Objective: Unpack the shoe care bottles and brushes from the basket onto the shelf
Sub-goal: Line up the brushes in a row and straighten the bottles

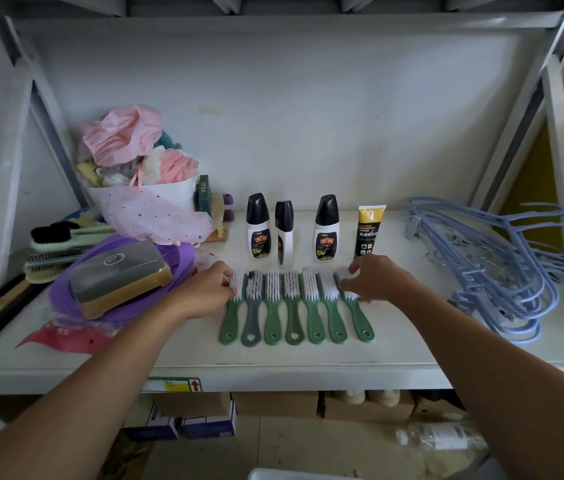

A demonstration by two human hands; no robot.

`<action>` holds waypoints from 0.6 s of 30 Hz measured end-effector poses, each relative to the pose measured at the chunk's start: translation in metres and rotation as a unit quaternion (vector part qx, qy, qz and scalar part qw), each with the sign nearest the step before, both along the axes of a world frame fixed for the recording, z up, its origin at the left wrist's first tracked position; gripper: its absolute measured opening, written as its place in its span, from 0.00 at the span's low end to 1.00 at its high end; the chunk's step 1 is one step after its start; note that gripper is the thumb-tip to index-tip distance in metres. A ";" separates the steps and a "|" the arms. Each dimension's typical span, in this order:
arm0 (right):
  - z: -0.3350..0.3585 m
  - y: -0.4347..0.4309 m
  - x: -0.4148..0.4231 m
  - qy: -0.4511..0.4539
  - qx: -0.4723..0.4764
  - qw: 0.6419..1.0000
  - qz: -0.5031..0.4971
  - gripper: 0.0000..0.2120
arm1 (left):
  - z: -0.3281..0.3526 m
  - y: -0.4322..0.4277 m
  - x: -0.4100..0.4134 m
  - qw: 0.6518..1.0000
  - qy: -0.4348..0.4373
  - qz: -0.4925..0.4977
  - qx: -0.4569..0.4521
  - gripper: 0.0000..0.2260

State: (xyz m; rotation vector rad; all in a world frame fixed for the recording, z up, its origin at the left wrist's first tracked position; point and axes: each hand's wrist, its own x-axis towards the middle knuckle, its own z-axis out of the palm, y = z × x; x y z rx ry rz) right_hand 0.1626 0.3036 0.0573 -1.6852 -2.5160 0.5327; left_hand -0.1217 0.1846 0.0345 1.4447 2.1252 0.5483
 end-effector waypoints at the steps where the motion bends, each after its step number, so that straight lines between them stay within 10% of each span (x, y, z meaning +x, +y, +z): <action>1: 0.000 0.000 0.000 -0.003 0.003 1.000 0.001 0.20 | 0.000 0.000 0.000 1.000 -0.001 -0.001 0.002 0.19; 18: 0.007 0.004 0.000 -0.008 -0.007 1.000 -0.006 0.21 | 0.000 0.002 -0.002 1.000 0.004 -0.006 0.006 0.19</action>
